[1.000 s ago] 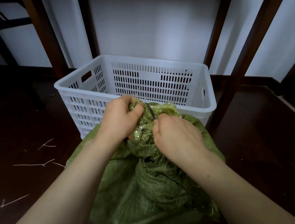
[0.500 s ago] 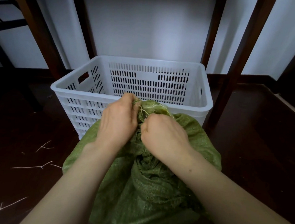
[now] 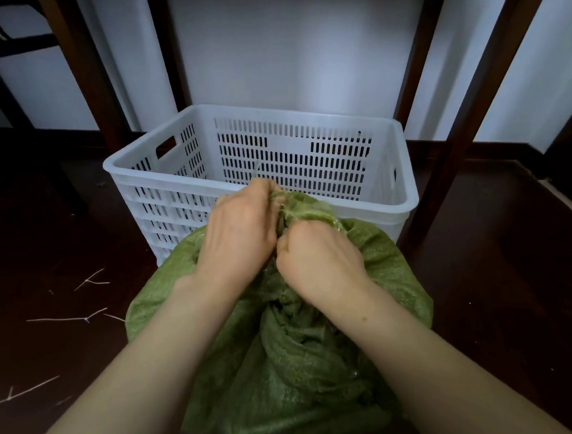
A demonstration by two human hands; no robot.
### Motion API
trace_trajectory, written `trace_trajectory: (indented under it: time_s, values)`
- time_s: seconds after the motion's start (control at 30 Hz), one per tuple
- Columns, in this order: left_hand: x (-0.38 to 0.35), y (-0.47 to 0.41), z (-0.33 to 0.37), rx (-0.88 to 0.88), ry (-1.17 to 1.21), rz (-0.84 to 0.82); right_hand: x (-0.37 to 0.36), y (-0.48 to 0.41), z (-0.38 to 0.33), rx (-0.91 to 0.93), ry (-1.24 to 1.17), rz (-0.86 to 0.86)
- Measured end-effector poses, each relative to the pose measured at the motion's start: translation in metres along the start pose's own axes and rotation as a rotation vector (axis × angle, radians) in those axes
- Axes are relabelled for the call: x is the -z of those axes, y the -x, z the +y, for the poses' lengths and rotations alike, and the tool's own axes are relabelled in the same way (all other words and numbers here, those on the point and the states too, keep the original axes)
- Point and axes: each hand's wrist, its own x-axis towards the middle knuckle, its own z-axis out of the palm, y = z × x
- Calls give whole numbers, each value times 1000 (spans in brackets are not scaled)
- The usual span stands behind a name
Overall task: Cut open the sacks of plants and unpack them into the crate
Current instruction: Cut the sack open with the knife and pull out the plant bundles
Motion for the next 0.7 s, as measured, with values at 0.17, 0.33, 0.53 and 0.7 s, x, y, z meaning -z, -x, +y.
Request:
trace_trajectory:
  time_s: [0.17, 0.33, 0.53, 0.7]
  values:
    - [4, -1, -8, 60, 14, 57, -3, 5, -5, 68, -20, -23]
    - [2, -2, -8, 248, 146, -26, 18, -9, 18, -192, -697, -171]
    - [4, -2, -17, 453, 359, -121, 34, -21, 39, -246, -966, 8]
    - [1, -6, -10, 505, 499, -161, 16, -21, 45, -57, -429, 344]
